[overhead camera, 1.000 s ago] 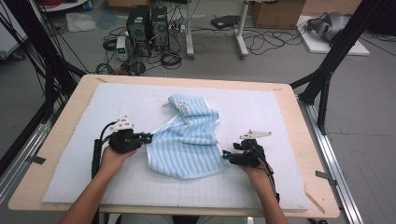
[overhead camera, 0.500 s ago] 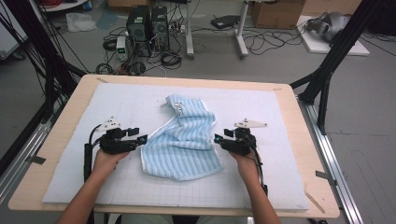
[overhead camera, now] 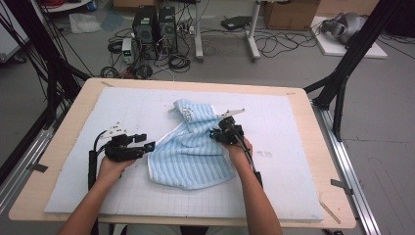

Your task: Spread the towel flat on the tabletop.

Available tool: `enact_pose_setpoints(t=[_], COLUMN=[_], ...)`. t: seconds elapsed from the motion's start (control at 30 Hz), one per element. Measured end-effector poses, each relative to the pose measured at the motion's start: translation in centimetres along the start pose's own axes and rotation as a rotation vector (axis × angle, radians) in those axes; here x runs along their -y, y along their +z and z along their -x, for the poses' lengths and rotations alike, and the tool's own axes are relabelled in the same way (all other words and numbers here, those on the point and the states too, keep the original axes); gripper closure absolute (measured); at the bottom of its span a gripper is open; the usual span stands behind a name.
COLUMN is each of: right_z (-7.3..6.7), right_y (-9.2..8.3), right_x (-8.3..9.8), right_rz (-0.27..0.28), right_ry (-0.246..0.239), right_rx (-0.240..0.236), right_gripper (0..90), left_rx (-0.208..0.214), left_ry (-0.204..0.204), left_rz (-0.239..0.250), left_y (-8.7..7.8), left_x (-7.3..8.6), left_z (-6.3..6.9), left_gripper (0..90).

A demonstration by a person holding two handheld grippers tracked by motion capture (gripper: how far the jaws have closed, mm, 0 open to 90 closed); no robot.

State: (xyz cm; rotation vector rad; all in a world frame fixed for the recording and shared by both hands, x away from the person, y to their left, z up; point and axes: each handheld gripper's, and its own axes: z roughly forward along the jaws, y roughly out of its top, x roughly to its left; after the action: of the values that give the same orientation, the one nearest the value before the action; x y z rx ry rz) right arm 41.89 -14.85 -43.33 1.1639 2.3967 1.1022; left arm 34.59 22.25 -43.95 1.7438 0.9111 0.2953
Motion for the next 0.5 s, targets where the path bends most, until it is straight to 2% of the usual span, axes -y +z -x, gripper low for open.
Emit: enact_pose_setpoints(t=[0.07,0.17,0.23,0.27,0.3,0.33,0.37,0.4,0.43,0.5], right_z=[0.6,1.8,2.9,3.5,3.8,4.2,4.7,5.2,5.5,5.8], right_y=[-0.3,-0.6,-0.9,-1.0,-1.1,-1.3,-1.4,-1.4,-1.4,-1.3], right_x=[-0.4,-0.8,-1.3,-1.5,-1.6,-1.8,-1.8,-1.8,-1.7,-1.6], right_rz=[0.033,0.08,0.117,0.154,0.17,0.193,0.211,0.218,0.224,0.222], right_ry=[0.006,0.042,0.092,0.108,0.122,0.14,0.174,0.214,0.238,0.251], right_rx=[0.031,0.086,0.152,0.206,0.244,0.305,0.333,0.342,0.327,0.31], right_gripper=[83.1,83.7,83.7,83.7,83.6,83.6,83.4,82.1,79.1,73.1], left_rx=[0.001,0.0,0.002,0.003,0.004,0.009,0.01,0.013,0.014,0.019], left_ry=[-0.003,0.0,0.0,0.001,0.005,0.009,0.007,0.012,0.012,0.008], left_rz=[0.002,0.006,0.004,0.002,0.001,-0.001,-0.003,-0.006,-0.009,-0.009], left_y=[0.0,0.0,0.1,0.1,0.1,0.1,0.2,0.2,0.2,0.2], left_x=[0.0,0.0,0.0,0.0,0.0,0.0,0.0,0.0,0.0,0.0], left_z=[0.0,0.1,0.2,0.2,0.2,0.3,0.3,0.3,0.4,0.4], left_gripper=[40.1,40.0,39.9,39.9,39.9,39.9,39.9,39.9,39.8,39.8])
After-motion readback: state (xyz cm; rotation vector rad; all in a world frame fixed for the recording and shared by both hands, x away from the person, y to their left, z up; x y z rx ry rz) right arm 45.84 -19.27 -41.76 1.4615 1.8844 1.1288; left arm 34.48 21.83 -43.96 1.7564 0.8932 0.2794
